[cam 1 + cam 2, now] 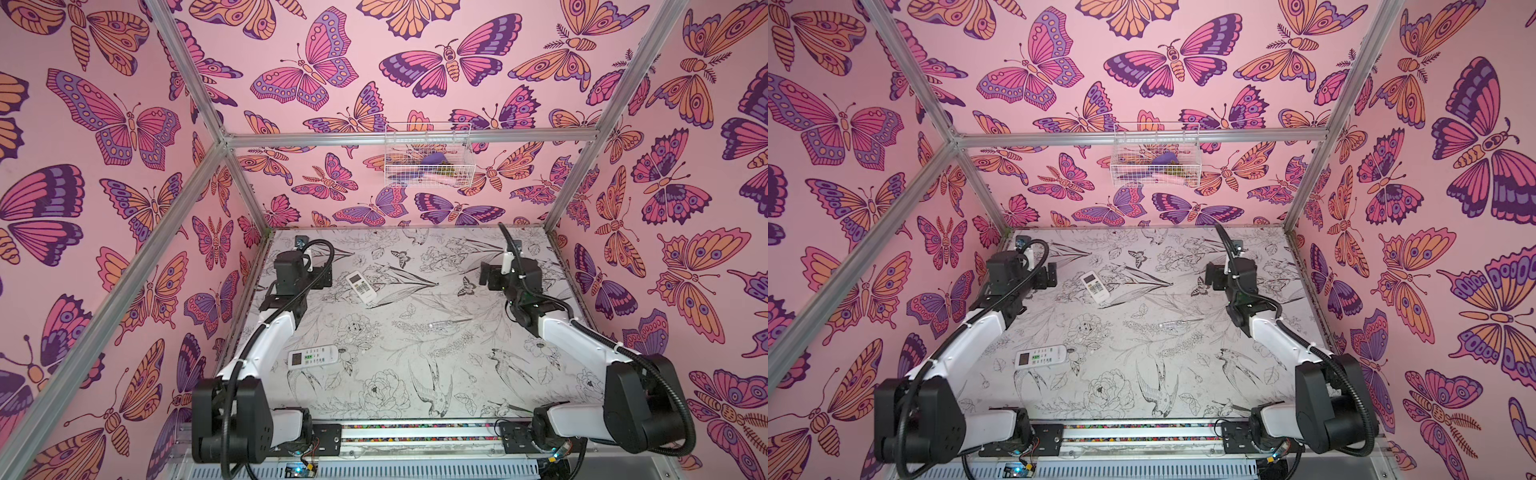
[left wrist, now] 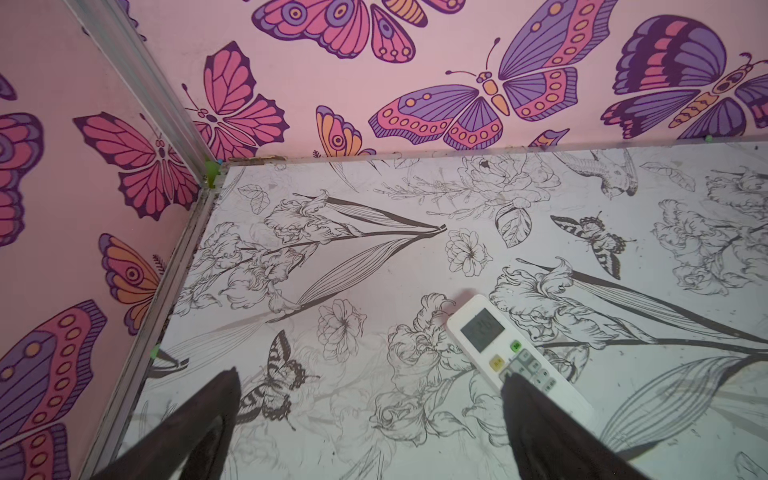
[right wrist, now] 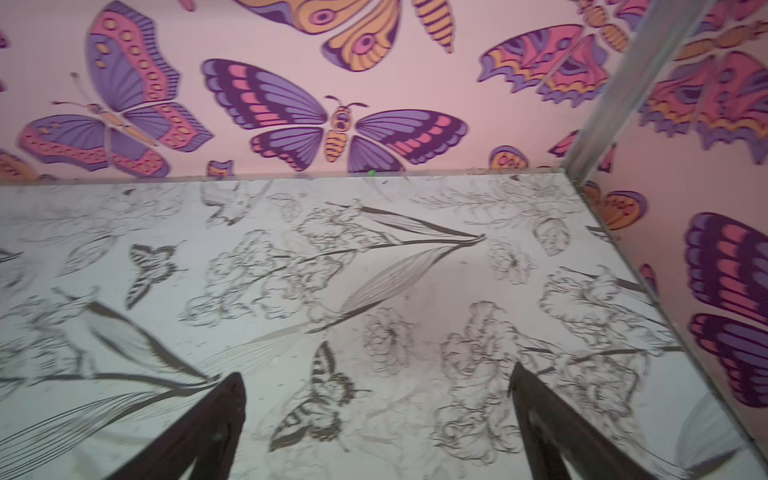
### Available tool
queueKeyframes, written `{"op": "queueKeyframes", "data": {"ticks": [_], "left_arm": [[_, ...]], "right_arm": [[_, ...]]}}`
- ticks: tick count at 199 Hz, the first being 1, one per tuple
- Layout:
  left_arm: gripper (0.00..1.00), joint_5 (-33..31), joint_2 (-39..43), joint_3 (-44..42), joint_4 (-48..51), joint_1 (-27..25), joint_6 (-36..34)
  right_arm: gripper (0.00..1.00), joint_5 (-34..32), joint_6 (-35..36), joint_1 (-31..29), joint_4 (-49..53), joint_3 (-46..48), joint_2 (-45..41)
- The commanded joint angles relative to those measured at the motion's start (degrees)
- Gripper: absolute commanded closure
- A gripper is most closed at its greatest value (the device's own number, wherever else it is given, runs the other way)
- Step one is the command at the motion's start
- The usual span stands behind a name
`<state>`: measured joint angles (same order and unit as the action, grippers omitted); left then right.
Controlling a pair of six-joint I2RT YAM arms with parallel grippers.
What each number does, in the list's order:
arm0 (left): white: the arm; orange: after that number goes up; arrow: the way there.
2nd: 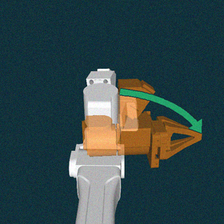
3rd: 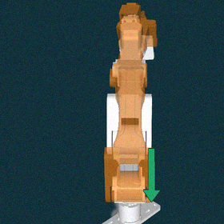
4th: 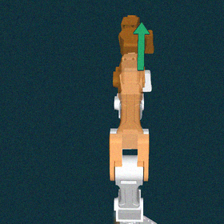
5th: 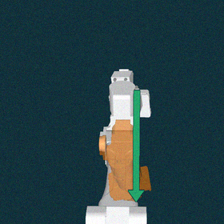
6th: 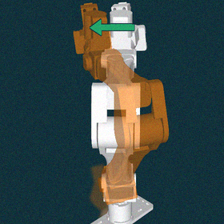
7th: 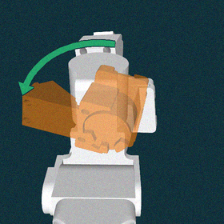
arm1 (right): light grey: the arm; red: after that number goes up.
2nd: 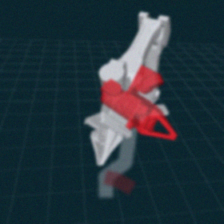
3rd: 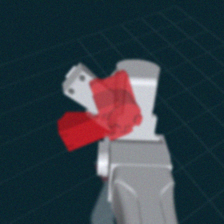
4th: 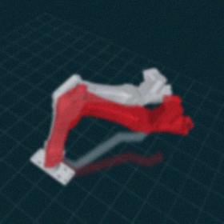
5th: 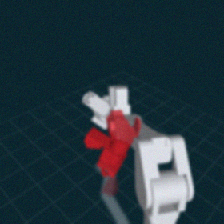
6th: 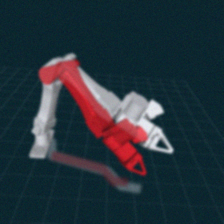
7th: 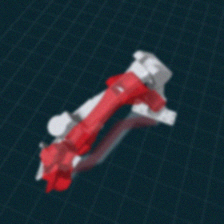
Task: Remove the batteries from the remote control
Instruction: 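Reach the right gripper across to the white remote farther from the robot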
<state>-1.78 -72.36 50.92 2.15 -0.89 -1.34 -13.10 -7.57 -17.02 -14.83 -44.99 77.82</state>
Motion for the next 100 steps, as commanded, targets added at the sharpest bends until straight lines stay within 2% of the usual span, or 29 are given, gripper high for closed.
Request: {"op": "queueKeyframes", "data": {"ticks": [1,12,30,69,100], "left_arm": [[0.00,0.2,2.9,0.8,15.1,-0.1,4.8],[0.00,2.8,3.2,0.4,16.6,0.4,6.0],[0.00,11.0,3.8,-0.6,15.5,3.5,7.8],[0.00,11.2,3.2,0.1,15.9,4.7,11.4],[0.00,13.4,2.1,-1.3,14.8,4.7,14.3]], "right_arm": [[0.00,-3.2,-1.6,-8.0,5.8,-3.8,1.9],[0.00,-3.6,-2.1,-11.7,5.5,-5.5,4.0],[0.00,-4.2,-3.5,-17.2,8.1,-9.9,8.2],[0.00,-3.3,-5.3,-25.9,6.7,-16.6,19.9],[0.00,-1.3,-7.2,-29.7,6.0,-22.3,28.3]]}}
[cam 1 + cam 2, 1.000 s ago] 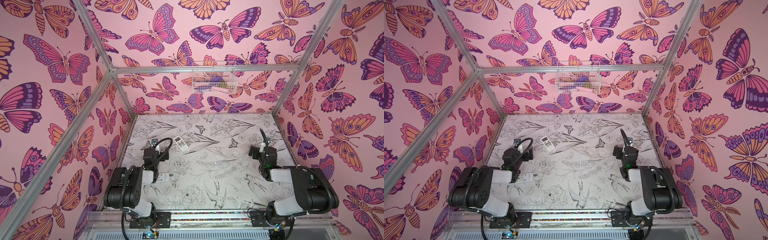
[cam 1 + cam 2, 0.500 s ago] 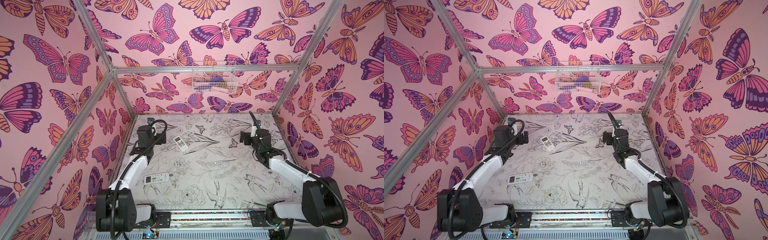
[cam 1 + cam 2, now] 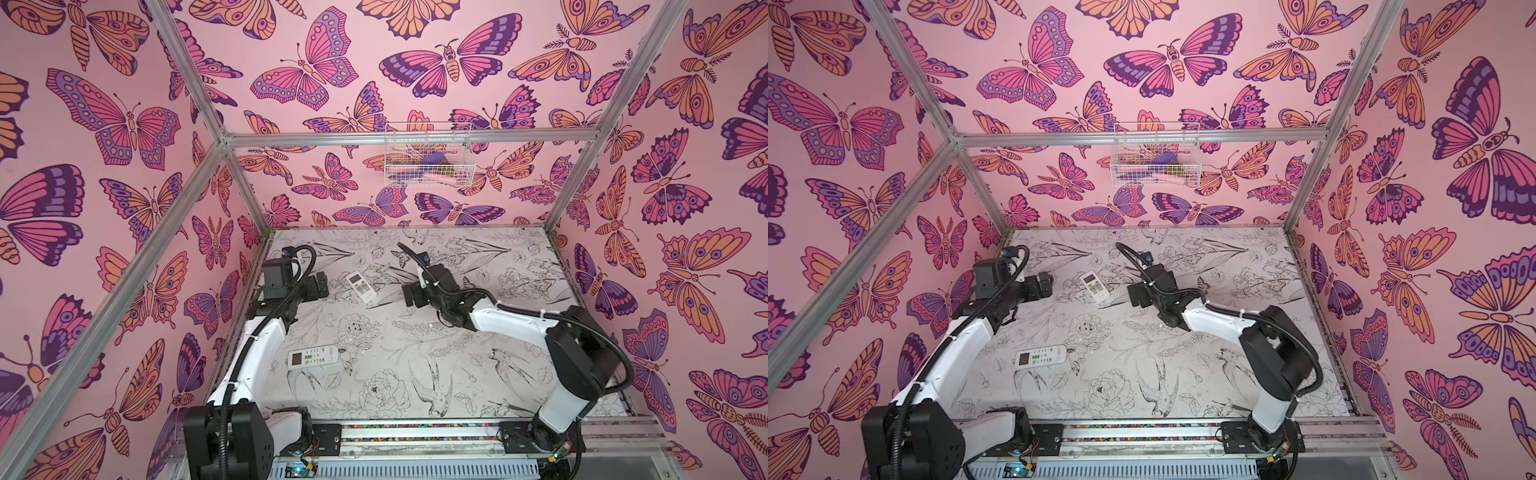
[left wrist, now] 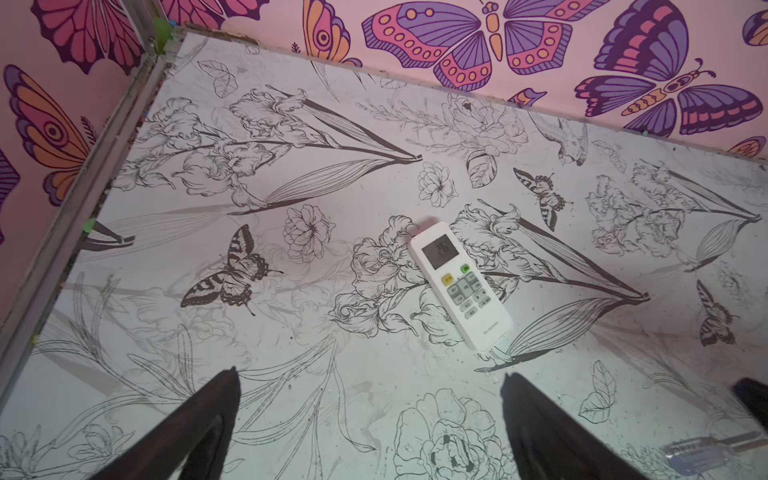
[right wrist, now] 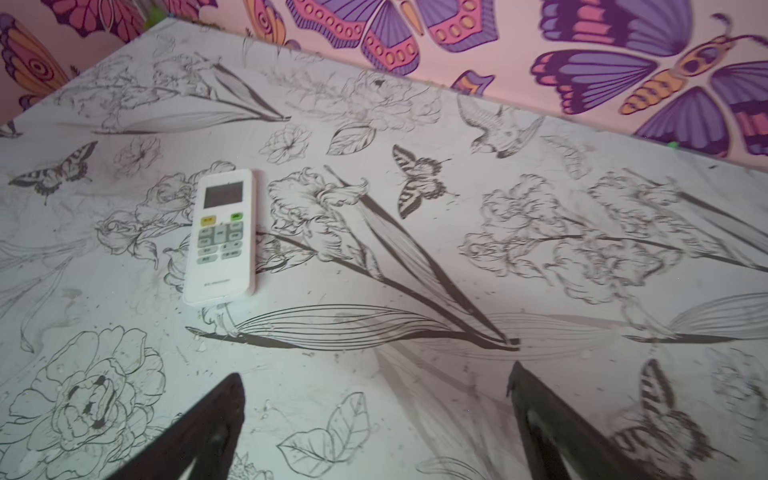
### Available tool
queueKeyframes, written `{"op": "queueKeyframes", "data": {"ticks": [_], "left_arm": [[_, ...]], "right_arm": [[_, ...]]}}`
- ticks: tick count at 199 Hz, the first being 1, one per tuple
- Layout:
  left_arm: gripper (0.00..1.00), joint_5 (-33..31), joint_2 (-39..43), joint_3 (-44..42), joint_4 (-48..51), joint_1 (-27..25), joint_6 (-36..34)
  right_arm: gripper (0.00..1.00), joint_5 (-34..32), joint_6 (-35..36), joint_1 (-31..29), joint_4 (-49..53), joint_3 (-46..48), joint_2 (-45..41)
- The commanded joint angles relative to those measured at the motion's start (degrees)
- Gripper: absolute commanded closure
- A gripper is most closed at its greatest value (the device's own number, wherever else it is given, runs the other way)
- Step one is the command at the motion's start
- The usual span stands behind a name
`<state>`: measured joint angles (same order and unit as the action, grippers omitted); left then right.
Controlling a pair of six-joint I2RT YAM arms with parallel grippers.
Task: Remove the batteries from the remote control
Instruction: 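Reach the right gripper across to the white remote farther from the robot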
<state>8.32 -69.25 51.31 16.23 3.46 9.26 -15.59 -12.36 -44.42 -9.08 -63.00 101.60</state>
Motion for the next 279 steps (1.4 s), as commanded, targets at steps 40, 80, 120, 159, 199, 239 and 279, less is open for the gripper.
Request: {"op": "queueKeyframes", "data": {"ticks": [40,80,120,159,199,239,279], "left_arm": [[0.00,4.4,-2.7,-1.6,0.5,0.3,5.8],[0.00,5.6,-3.1,-1.1,0.4,0.2,6.5],[0.00,5.3,-5.5,-0.3,1.1,-0.1,6.3],[0.00,5.1,-5.7,-0.2,1.1,-0.4,6.0],[0.00,5.3,-5.7,-0.4,0.8,-0.7,5.5],[0.00,5.6,-5.5,-0.7,0.4,-1.1,5.4],[0.00,7.5,-5.2,-1.4,-0.7,-1.3,4.8]], "right_arm": [[0.00,3.8,-2.8,-5.2,1.6,-10.8,12.2],[0.00,6.3,-3.7,-6.4,1.8,-14.9,18.8],[0.00,8.6,-3.1,-6.5,2.5,-18.5,23.5],[0.00,9.8,-2.9,-6.5,2.7,-21.9,28.3],[0.00,9.2,-4.2,-6.6,2.5,-25.1,32.2],[0.00,8.0,-4.4,-6.2,3.1,-27.9,34.7],[0.07,7.5,-5.9,-6.3,3.1,-29.3,36.5]]}}
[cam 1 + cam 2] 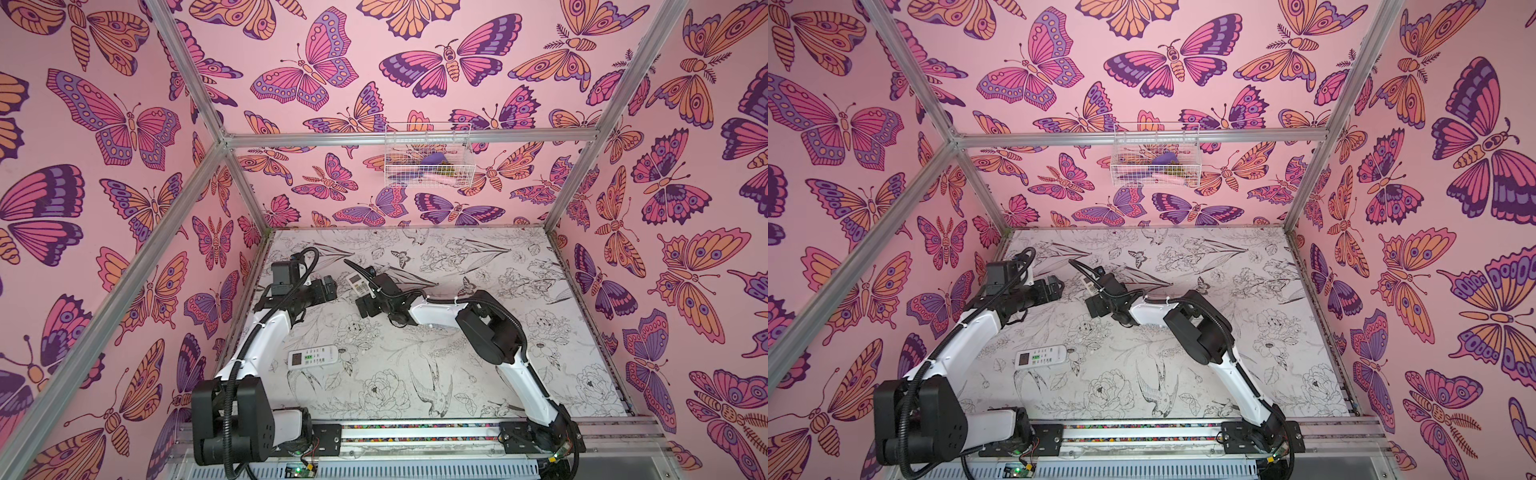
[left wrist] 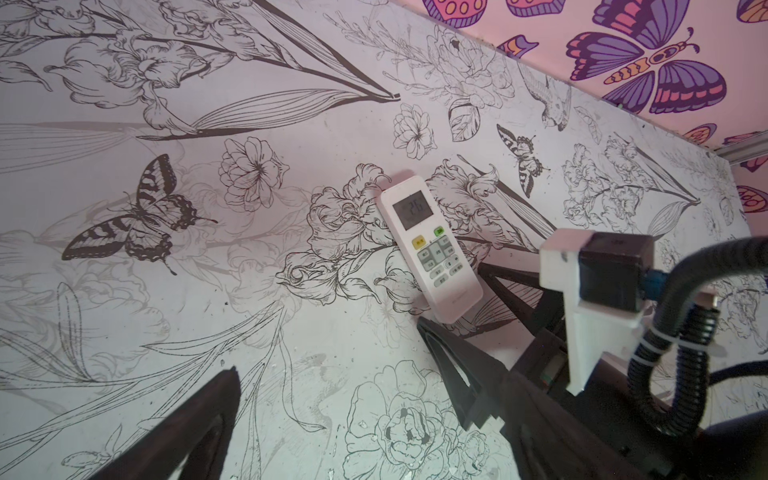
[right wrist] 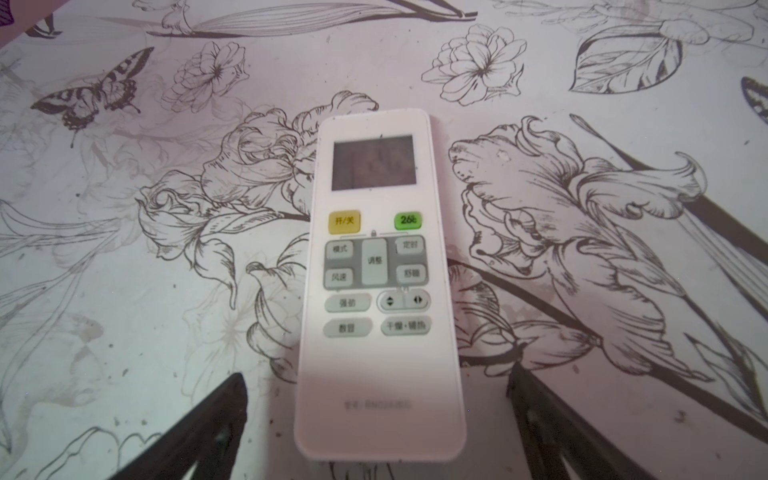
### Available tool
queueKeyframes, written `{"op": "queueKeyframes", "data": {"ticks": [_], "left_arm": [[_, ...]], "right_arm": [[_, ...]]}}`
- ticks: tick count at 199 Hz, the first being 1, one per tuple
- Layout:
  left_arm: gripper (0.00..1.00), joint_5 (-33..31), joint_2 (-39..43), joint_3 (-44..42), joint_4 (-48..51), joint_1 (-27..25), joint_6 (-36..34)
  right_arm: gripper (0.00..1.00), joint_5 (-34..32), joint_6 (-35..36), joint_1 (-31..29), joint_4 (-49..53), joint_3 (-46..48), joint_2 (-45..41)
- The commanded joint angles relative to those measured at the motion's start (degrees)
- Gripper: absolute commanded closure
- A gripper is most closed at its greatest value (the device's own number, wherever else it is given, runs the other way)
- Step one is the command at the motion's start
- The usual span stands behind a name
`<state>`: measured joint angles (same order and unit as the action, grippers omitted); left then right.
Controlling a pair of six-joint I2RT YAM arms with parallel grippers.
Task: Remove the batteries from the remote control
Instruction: 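Reach the right gripper across to the white remote farther from the robot, then close the right gripper on the white remote's lower end and lift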
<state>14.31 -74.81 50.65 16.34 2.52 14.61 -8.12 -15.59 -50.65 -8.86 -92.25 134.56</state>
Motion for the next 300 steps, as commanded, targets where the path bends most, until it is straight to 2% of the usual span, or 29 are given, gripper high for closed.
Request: {"op": "queueKeyframes", "data": {"ticks": [1,16,35,53,90,146,187,243,264,282,300], "left_arm": [[0.00,1.6,0.4,-0.8,-0.8,-0.4,-0.6],[0.00,1.7,0.5,-0.7,-0.4,-0.3,-1.0],[0.00,0.9,0.4,-0.3,-0.2,-0.4,-1.0],[0.00,1.5,0.5,-0.9,-0.8,-0.5,-1.3],[0.00,0.8,0.5,-0.4,-0.6,-0.6,-1.6],[0.00,0.6,1.3,-0.5,-0.7,-0.5,-3.4],[0.00,-0.3,1.3,-0.2,-0.4,-0.3,-5.5],[0.00,1.9,1.3,-0.4,-0.7,-0.2,-9.0],[0.00,1.3,1.0,0.4,0.2,0.0,-9.6],[0.00,1.4,0.9,0.3,-0.2,0.0,-9.9],[0.00,1.5,0.7,0.6,0.1,0.1,-10.1]], "right_arm": [[0.08,0.0,-2.6,0.0,2.9,0.0,3.6],[0.16,0.7,-2.0,0.0,3.3,-0.3,4.2],[0.20,0.1,-2.0,0.0,3.1,0.0,4.0],[0.29,0.4,-1.7,0.0,1.8,0.7,4.0],[0.32,-1.0,-1.2,-0.1,2.0,1.7,3.2],[0.47,-1.0,0.0,-0.2,0.6,4.7,0.7],[0.45,-0.5,2.2,-0.1,-2.7,11.8,-4.7],[0.46,5.9,3.4,-0.3,-8.1,27.1,-15.4],[0.45,6.8,4.4,-0.9,-6.7,29.8,-17.2],[0.42,6.5,5.4,-1.7,-6.1,30.7,-17.5],[0.31,6.5,6.2,-2.1,-4.7,29.5,-16.2]]}}
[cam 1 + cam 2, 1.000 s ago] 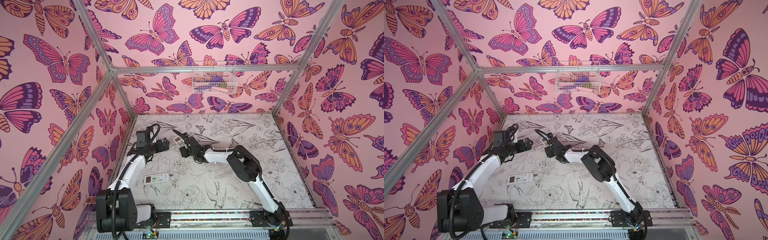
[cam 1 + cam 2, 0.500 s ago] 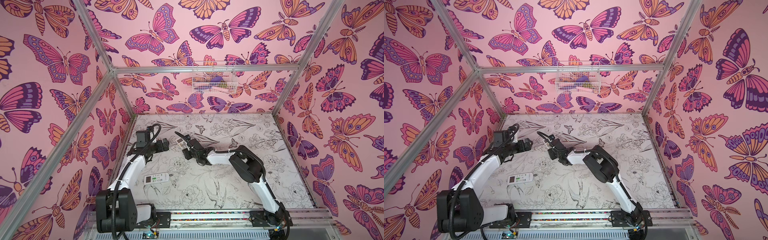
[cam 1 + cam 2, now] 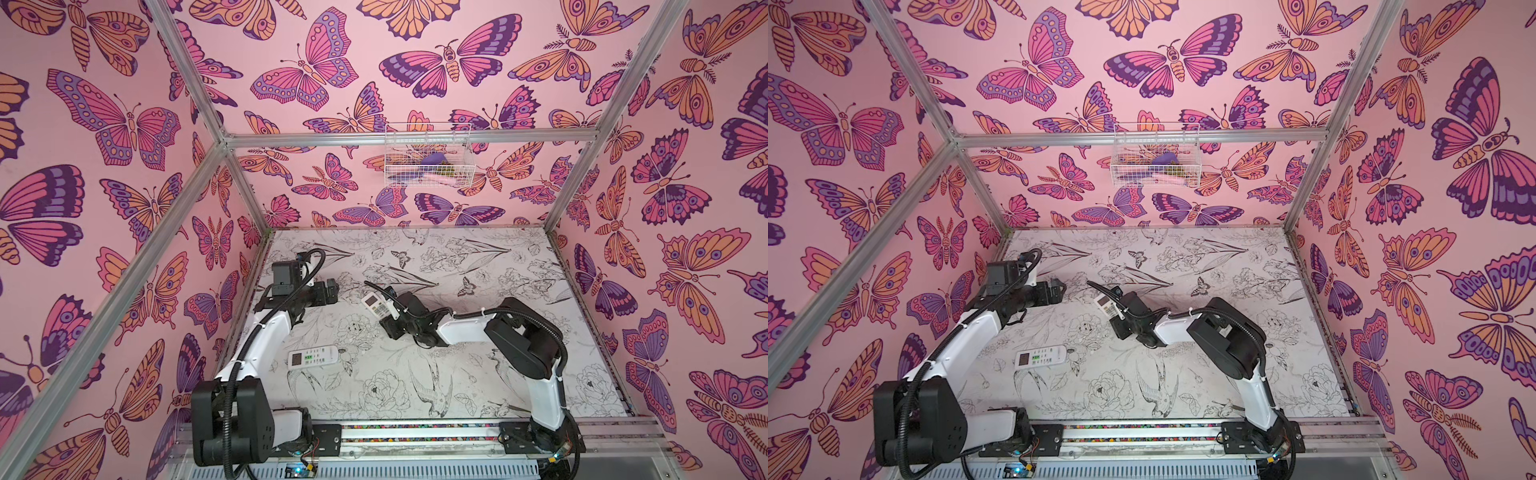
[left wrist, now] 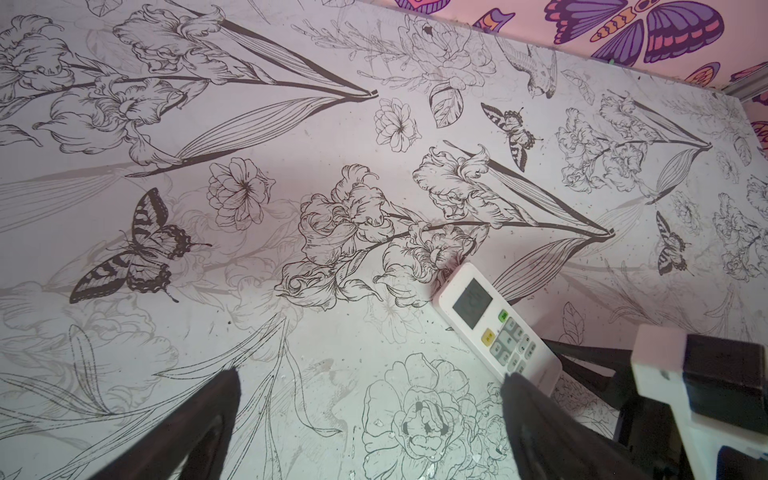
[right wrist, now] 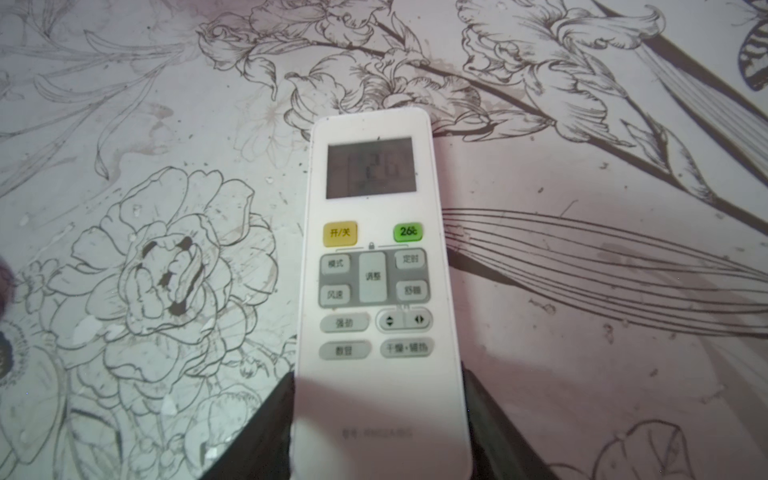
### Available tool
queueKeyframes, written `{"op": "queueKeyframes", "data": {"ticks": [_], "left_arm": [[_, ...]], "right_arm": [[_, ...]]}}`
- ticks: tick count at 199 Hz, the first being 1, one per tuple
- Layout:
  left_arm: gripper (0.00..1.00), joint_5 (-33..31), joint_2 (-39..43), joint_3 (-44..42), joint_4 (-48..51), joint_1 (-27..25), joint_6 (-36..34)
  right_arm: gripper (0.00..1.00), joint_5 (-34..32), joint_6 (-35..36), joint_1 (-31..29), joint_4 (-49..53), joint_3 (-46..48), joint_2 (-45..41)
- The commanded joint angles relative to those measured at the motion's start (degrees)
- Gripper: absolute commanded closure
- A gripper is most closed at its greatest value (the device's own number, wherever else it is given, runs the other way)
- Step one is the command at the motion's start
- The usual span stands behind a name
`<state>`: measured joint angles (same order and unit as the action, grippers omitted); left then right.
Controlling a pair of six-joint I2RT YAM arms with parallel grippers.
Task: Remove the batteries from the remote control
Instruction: 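Close the right gripper on the white remote's lower end and lift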
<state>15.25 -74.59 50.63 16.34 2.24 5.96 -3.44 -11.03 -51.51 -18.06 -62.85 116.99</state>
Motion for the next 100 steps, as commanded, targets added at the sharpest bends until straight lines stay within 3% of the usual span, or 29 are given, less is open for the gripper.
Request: {"op": "queueKeyframes", "data": {"ticks": [1,28,47,69,100], "left_arm": [[0.00,0.5,0.5,0.6,0.1,0.4,-1.4],[0.00,0.2,0.5,0.6,-0.1,0.3,-1.3],[0.00,0.6,0.5,0.7,0.2,0.3,-1.7],[0.00,-0.1,0.5,0.7,0.1,0.2,-2.4],[0.00,0.9,0.5,1.5,1.1,0.0,-3.8]], "right_arm": [[0.31,1.8,1.7,-1.2,4.6,0.0,1.4],[0.20,0.0,1.8,-1.2,5.7,-1.7,2.7],[0.19,-0.2,2.7,-1.2,7.3,-4.0,4.1],[0.20,-1.9,2.8,-1.2,8.7,-5.1,5.0],[0.30,-1.8,4.0,-1.2,10.1,-6.0,6.1]]}}
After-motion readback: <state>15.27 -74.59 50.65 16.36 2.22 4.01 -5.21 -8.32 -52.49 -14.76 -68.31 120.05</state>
